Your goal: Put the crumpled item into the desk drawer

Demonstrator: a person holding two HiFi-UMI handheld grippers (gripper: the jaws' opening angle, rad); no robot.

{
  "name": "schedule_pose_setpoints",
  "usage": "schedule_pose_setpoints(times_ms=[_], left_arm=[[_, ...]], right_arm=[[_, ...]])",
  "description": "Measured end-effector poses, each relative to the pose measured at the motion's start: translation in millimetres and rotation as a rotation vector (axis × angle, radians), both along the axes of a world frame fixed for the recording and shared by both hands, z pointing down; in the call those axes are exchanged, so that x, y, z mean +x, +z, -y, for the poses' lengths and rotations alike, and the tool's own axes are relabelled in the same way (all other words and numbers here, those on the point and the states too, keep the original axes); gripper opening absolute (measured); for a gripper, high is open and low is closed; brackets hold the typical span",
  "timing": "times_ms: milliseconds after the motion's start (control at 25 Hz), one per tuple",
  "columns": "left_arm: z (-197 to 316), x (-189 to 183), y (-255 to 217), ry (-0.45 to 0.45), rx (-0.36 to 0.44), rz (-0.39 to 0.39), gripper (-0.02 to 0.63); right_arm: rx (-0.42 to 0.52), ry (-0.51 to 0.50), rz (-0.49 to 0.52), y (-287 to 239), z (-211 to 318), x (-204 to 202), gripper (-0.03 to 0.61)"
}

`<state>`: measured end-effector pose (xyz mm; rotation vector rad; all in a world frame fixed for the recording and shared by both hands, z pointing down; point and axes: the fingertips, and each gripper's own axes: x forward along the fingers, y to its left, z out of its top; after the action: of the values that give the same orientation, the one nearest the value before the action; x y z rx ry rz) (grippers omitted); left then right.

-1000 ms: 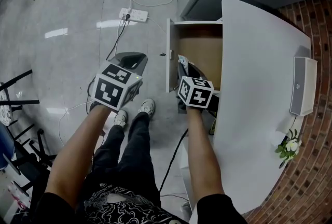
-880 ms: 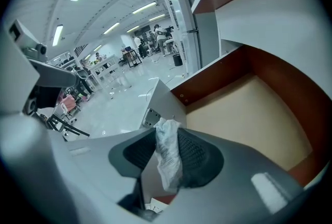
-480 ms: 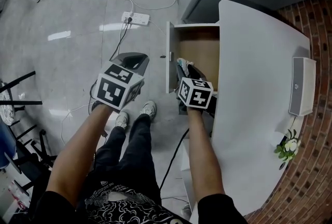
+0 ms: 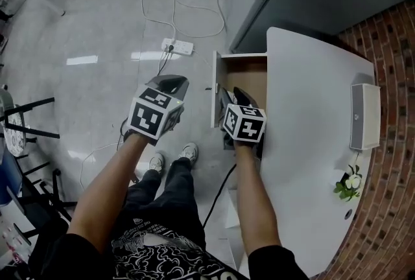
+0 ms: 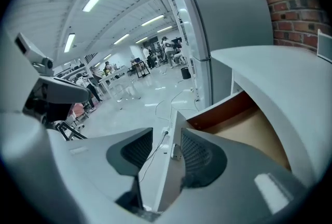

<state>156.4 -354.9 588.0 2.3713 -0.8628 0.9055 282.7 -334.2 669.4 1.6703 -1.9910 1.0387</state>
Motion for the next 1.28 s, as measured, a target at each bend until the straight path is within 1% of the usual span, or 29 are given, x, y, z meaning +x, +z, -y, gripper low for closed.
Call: schedule_pose_setpoints(times_ms=[120, 400, 560, 720, 880, 1040, 1280], left_arm=[[4, -5, -20, -0.021, 0.028, -0.007, 0.003], [23, -28, -71, -0.081, 0.112, -0.021, 0.003], [30, -41, -98, -0.115, 0.16, -0.029, 0.003], [34, -51, -122, -0.138, 0.198, -0.054, 0.003], [40, -67, -145, -0.153, 0.236, -0.066, 0.003], [45, -73, -166, -0.148, 0.277, -0.087, 0.003], [56, -74, -189, -0.102, 0.334, -0.148, 0.003]], right_arm=[[0.037, -0.018, 0.003, -27, 8, -7, 0.166], [0.128, -0.093, -0.032, -90, 30, -27, 0.143], [0.18, -0.116, -0.042, -124, 39, -32, 0.129], [0.215, -0.138, -0.076, -155, 42, -32, 0.117], [0.264, -0.149, -0.106, -186, 46, -38, 0.091], [0.308, -0.149, -0.131, -214, 46, -40, 0.084], [0.376, -0.119, -0.177, -255, 48, -46, 0.075]])
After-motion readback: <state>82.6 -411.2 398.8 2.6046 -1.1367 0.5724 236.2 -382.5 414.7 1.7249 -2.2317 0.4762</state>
